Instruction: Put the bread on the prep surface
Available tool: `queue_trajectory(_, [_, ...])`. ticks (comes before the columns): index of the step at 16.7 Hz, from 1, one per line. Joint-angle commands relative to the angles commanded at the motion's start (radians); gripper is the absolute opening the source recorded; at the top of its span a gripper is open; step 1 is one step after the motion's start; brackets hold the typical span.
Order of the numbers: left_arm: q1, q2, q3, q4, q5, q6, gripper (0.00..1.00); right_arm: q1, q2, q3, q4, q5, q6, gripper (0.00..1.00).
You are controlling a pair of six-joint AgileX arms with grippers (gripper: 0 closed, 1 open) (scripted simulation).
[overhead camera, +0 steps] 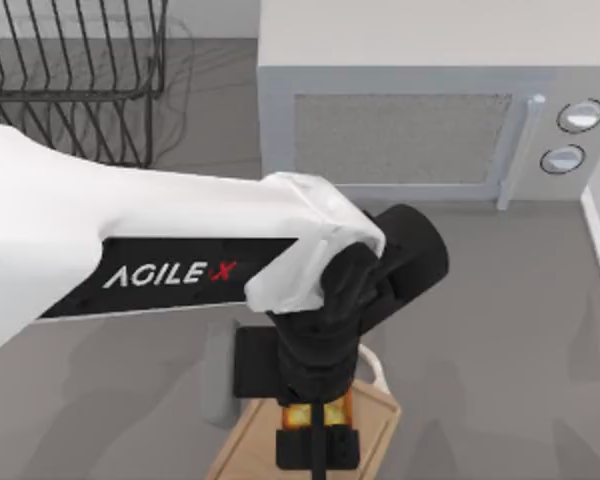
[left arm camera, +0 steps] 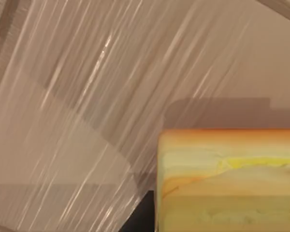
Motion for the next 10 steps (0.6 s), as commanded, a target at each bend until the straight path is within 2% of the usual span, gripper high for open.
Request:
queue_trajectory(7, [0.0,0.0,0.0,0.0,0.0,0.0,0.98,0.0,0.0,0.0,0.0,0.0,0.0,1.0])
queue_trajectory(10, [0.0,0.0,0.0,0.0,0.0,0.0,1.0,0.0,0.0,0.0,0.0,0.0,0.0,1.0])
